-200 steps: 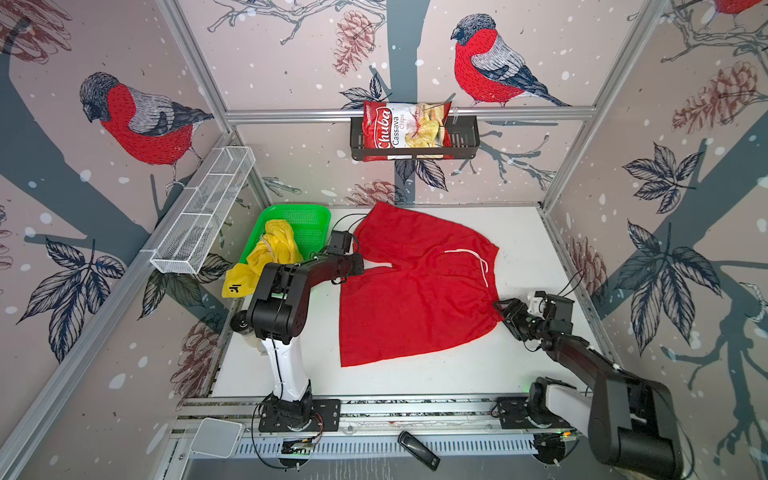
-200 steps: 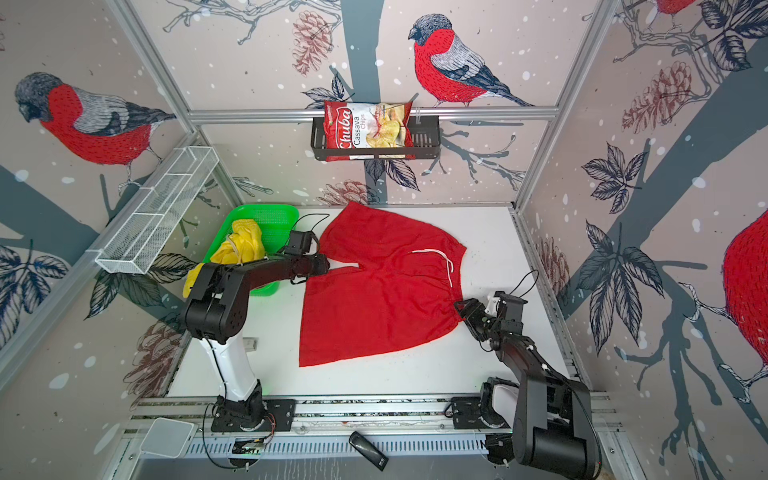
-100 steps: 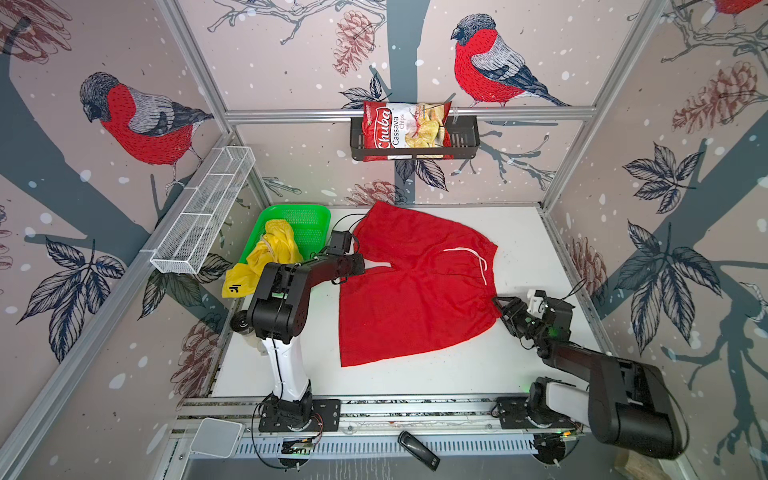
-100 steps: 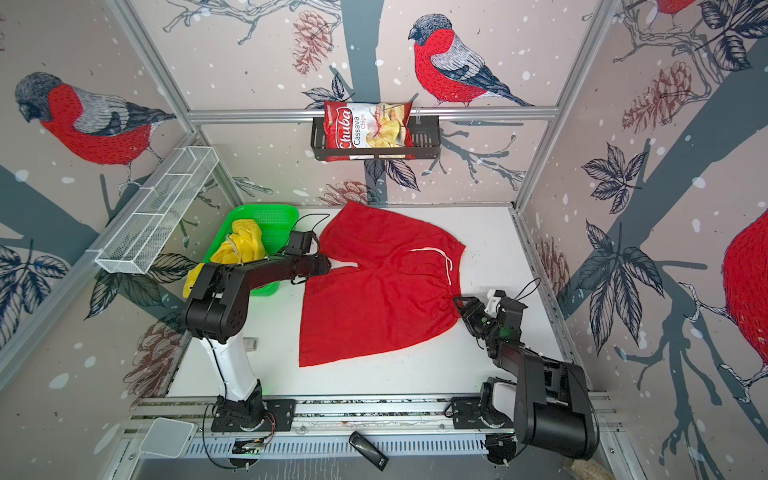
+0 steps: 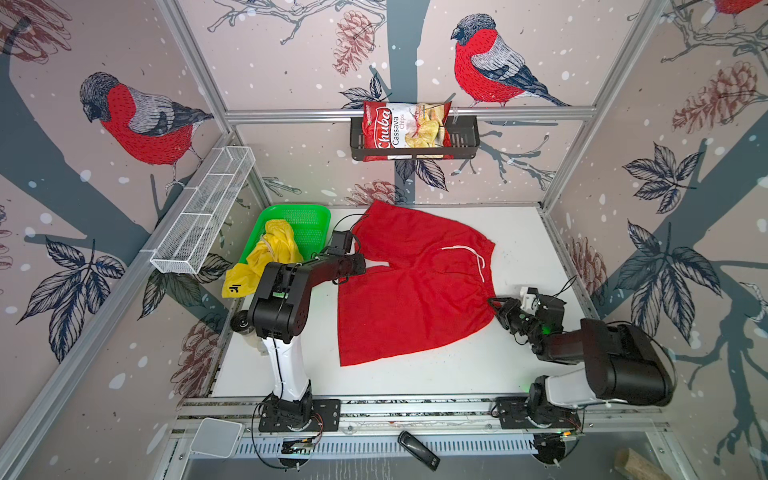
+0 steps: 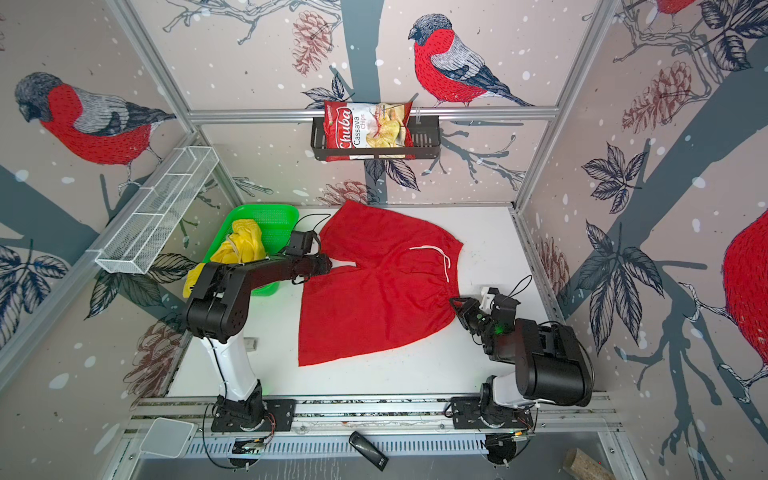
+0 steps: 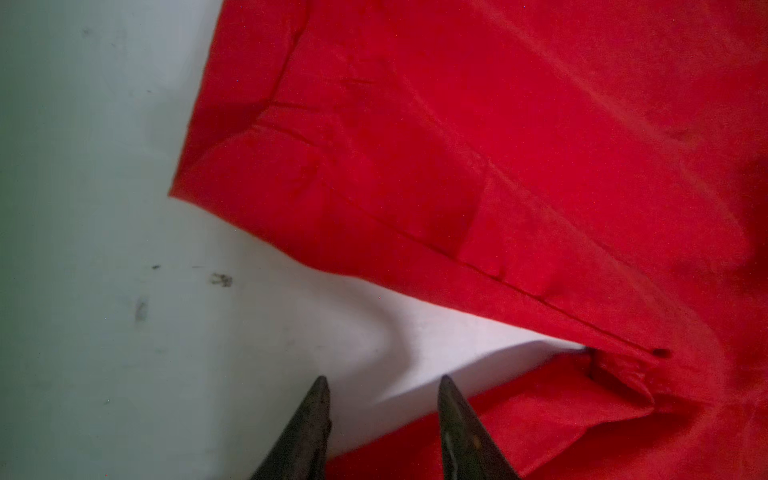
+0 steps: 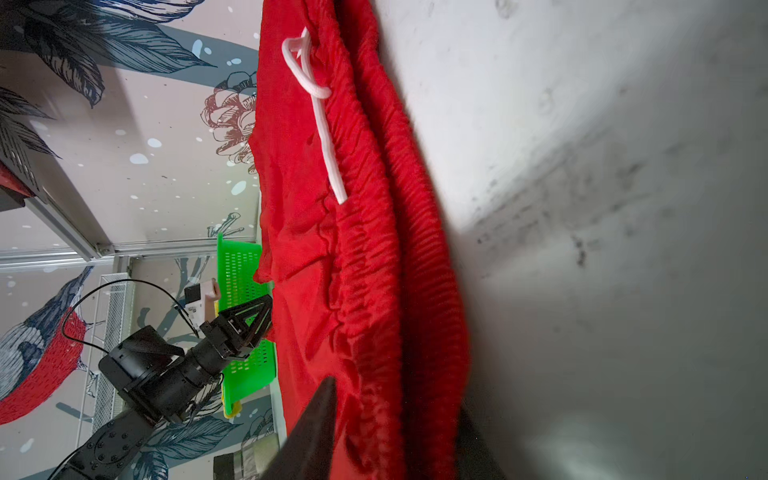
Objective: Fold and stack the shorts
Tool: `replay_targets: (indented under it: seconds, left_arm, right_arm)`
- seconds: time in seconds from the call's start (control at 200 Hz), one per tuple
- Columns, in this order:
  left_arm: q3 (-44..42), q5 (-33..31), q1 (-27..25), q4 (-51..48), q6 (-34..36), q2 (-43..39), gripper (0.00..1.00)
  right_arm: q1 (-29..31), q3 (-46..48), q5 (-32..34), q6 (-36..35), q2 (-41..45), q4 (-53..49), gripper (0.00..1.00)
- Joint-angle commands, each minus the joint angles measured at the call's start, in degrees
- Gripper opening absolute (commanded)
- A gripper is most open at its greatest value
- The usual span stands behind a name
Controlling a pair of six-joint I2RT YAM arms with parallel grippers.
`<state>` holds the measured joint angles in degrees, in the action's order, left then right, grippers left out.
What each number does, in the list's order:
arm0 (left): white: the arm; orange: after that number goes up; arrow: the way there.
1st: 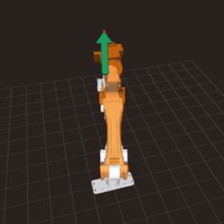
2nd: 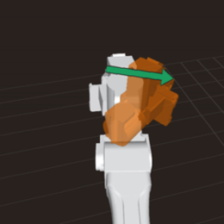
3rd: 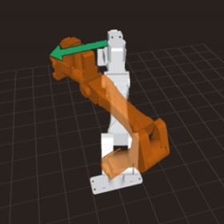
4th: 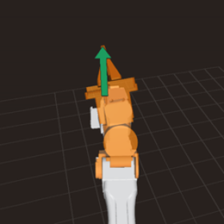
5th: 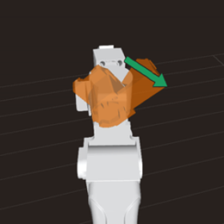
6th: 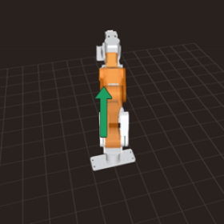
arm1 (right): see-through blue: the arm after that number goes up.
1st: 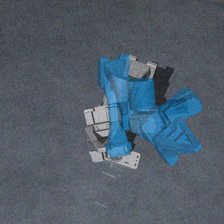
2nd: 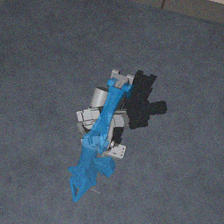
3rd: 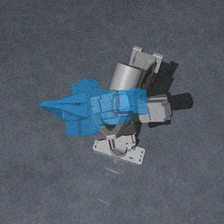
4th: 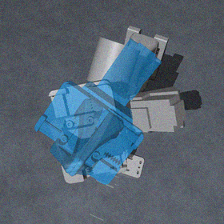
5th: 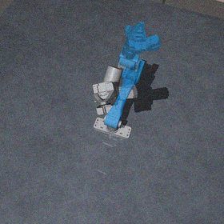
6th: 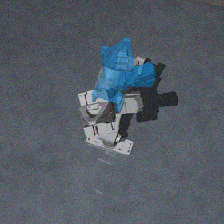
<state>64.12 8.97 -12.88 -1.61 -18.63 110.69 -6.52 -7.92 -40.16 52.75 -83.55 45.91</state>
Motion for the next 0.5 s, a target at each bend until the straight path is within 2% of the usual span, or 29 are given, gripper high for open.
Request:
replay_targets:
  seconds: [0.0,0.095,0.255,0.345,0.495]
  left_arm:
    - [0.61,-0.34,-0.01,-0.31,0.34,0.63,0.43]
    - [1.48,-1.27,-0.04,-0.11,0.61,1.72,0.43]
    - [4.23,-1.00,-0.11,0.13,0.54,5.05,0.42]
    - [6.20,-0.80,-0.30,0.10,0.75,6.42,0.42]
    - [8.87,-0.20,-0.45,-1.67,0.79,4.75,0.47]
  right_arm:
    - [0.66,0.12,2.82,2.50,1.21,1.53,0.22]
    - [2.53,1.07,8.17,3.62,6.49,-4.60,0.17]
    - [8.30,1.59,18.81,5.94,16.97,-16.50,0.16]
    - [11.70,2.03,24.82,7.95,21.35,-19.71,0.15]
    - [14.60,2.45,28.33,10.14,24.93,-21.68,0.13]
